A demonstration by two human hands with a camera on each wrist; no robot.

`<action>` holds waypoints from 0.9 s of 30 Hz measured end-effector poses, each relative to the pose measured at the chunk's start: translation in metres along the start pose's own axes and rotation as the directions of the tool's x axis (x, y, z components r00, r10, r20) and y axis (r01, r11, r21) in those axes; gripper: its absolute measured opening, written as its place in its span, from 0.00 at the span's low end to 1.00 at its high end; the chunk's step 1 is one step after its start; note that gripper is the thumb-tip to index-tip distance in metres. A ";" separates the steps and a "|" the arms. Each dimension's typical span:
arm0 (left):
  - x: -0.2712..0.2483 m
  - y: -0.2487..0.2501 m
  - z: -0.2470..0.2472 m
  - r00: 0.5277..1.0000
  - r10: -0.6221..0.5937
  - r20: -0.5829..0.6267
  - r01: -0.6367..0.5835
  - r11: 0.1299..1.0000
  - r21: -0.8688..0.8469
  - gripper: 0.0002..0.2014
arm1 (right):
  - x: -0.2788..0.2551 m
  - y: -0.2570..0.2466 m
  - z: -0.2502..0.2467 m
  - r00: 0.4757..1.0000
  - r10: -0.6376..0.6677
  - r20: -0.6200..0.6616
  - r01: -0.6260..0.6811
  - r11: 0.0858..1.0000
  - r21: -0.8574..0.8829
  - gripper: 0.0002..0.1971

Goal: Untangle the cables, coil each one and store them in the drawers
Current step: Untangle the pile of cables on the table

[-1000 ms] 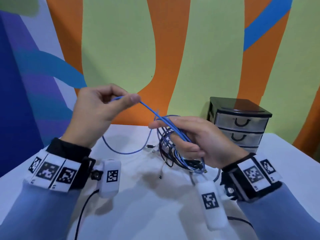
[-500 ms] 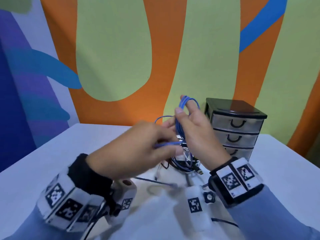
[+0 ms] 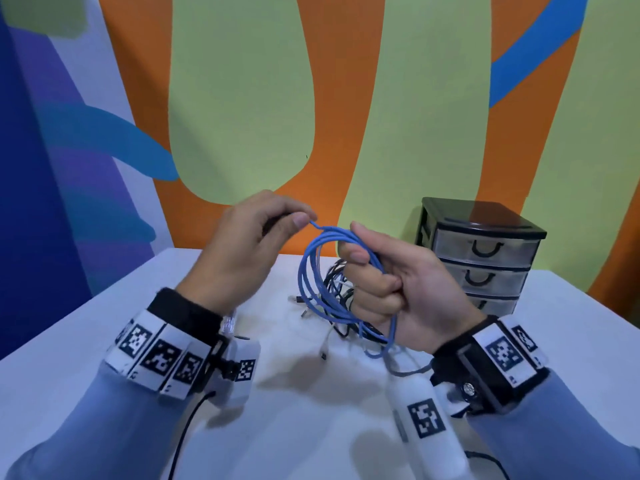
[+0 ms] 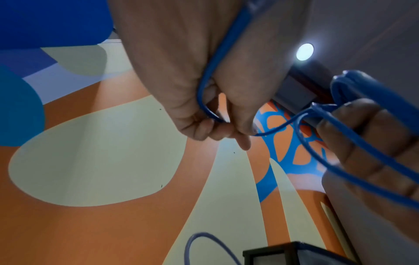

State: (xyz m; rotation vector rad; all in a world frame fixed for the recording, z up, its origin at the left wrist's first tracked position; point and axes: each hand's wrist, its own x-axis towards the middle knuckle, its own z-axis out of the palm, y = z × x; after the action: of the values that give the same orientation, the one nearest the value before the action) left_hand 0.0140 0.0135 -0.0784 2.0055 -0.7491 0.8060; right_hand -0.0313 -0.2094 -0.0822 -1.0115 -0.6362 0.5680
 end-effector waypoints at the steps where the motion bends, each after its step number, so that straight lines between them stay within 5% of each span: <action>1: -0.001 0.000 0.003 0.999 0.031 0.033 -0.031 0.999 0.024 0.11 | 0.000 0.000 -0.002 1.000 -0.012 0.021 0.011 0.998 0.059 0.18; 6: -0.008 0.006 0.016 0.945 0.090 0.315 -0.110 0.993 0.049 0.10 | 0.002 0.000 -0.008 0.998 -0.058 0.035 0.051 0.982 0.184 0.18; 9: -0.008 0.013 0.011 0.904 0.009 0.427 0.012 0.999 -0.047 0.17 | 0.002 -0.001 -0.013 0.997 -0.070 -0.045 0.078 0.978 0.195 0.18; 16: -0.005 0.019 -0.015 0.818 -0.252 0.517 0.383 0.909 -0.162 0.07 | 0.006 0.000 -0.011 0.962 -0.099 -0.256 0.094 0.995 -0.032 0.19; 19: -0.004 0.012 -0.025 0.874 -0.310 0.374 0.321 0.946 0.034 0.04 | 0.004 -0.009 -0.015 0.904 -0.218 -0.368 0.123 0.956 -0.265 0.19; 22: -0.002 -0.004 -0.038 0.965 -0.260 -0.009 0.242 0.883 0.402 0.10 | 0.001 -0.018 -0.025 0.769 -0.390 -0.507 0.156 0.883 -0.442 0.20; 25: 0.002 -0.012 -0.050 0.908 -0.161 -0.387 0.275 0.925 0.261 0.07 | 0.005 -0.014 -0.036 0.627 -0.521 -0.579 0.132 0.803 -0.581 0.21; 27: 0.002 -0.007 -0.052 0.849 -0.127 -0.513 0.237 0.960 0.153 0.15 | 0.010 -0.008 -0.041 0.538 -0.595 -0.597 0.047 0.729 -0.683 0.20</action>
State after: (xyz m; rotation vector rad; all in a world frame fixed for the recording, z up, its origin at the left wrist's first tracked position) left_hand 0.0065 0.0604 -0.0567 1.8857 -0.1707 1.2652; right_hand 0.0061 -0.2303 -0.0888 -1.5459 -0.1572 -0.5312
